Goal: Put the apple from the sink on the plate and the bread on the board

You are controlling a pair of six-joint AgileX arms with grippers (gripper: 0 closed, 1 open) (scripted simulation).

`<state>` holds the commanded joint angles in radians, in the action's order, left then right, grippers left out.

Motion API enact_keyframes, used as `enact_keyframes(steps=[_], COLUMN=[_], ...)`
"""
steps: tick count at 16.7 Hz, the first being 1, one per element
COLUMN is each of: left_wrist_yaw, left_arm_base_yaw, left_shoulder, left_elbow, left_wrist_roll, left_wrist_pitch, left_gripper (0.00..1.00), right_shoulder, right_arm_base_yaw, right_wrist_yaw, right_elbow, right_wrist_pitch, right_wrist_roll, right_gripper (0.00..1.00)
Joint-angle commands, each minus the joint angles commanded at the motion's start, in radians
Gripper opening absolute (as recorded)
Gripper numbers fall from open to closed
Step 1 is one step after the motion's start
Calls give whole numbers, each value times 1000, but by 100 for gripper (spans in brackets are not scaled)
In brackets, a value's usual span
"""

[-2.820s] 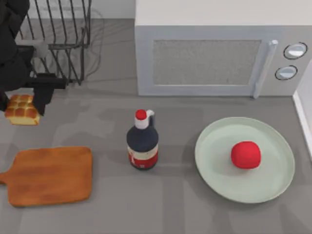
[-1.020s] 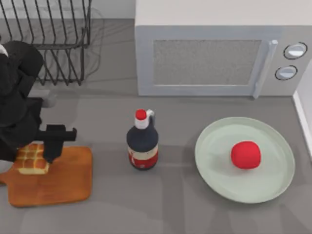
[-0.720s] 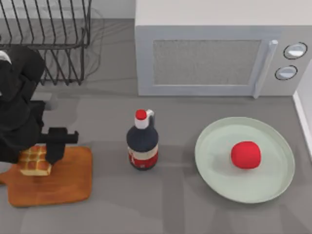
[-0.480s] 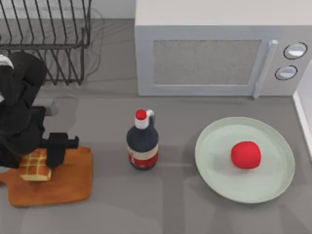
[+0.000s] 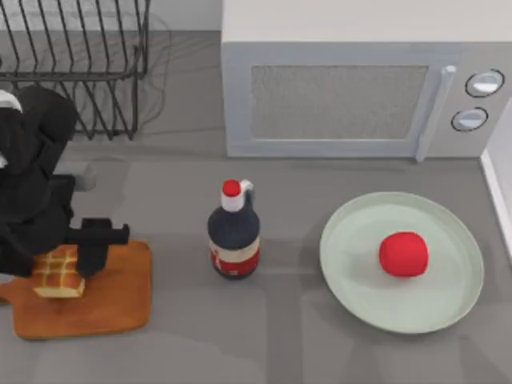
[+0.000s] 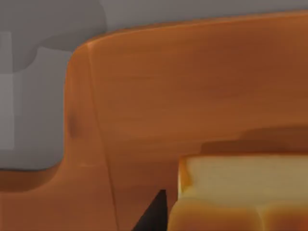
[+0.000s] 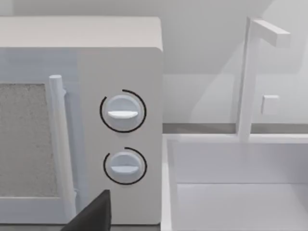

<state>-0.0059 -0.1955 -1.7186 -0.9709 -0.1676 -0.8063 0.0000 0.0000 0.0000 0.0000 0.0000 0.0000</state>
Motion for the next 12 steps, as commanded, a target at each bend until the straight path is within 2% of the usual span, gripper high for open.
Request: enact_keyframes(steps=[7,12], left_wrist_yaw=[0,0], left_arm_base_yaw=[0,0], left_shoulder=[0,0], left_elbow=[0,0], left_wrist_roll=[0,0], left_wrist_pitch=[0,0], left_gripper=[98,100], right_shoulder=[0,0], right_arm_base_yaw=[0,0], right_wrist_yaw=[0,0], right_elbow=[0,0], right_wrist_pitch=[0,0], right_wrist_roll=[0,0], right_gripper=[100,100])
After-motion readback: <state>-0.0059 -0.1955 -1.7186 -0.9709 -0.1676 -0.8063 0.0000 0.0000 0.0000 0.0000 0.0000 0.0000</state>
